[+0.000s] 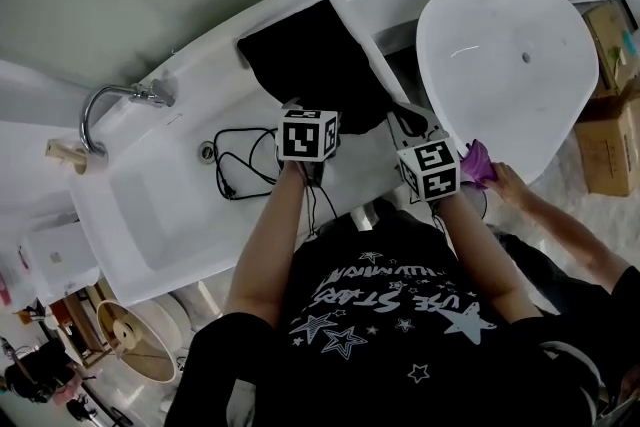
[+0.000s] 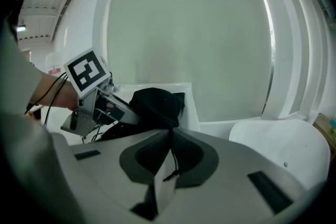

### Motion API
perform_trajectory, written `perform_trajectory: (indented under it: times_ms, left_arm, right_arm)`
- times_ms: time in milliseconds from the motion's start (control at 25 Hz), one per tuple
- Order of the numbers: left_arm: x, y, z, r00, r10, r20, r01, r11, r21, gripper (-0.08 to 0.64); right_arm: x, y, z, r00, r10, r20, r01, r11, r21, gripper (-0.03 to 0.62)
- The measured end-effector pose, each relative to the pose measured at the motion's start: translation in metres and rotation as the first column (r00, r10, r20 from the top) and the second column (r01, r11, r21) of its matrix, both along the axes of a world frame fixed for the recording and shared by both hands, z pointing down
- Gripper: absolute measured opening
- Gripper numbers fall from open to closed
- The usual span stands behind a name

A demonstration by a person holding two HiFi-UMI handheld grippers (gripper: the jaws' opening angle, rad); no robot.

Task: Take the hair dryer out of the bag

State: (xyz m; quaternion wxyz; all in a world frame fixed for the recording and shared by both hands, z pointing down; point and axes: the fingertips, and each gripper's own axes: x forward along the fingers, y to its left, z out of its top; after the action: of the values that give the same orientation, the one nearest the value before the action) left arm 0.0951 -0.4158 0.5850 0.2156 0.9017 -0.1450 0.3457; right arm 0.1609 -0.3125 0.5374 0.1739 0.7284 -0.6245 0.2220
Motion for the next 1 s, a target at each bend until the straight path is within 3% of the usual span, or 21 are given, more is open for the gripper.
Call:
perform_trajectory:
  times_ms: [240,440,560,1000]
  left_arm:
    - [0.003,-0.003,0.005,1.0,-0.021,0.014,0.021,1.0,0.002,0.262]
    - [0.005,0.0,0.014,0.997,-0.021,0.069,0.02,1.0,0.019,0.238]
    - [0.003,-0.001,0.015,0.997,-0.035,0.064,0.035,0.999,0.0,0.205]
    - [-0.007,0.009,0.005,0.999,0.025,0.039,-0.023,0.999,-0.033,0.198]
  right_arm:
    - [0.0,0.0,0.0,1.0,-0.001,0.005,0.001,1.0,0.0,0.023]
    - [0.001,-0.001,-0.001,1.0,-0.006,0.003,0.006,1.0,0.002,0.023]
    - [0.002,-0.002,-0.004,1.0,-0.011,-0.001,0.011,1.0,0.006,0.023]
    - [0.012,-0.005,-0.009,1.0,-0.005,-0.006,0.005,1.0,0.025,0.02]
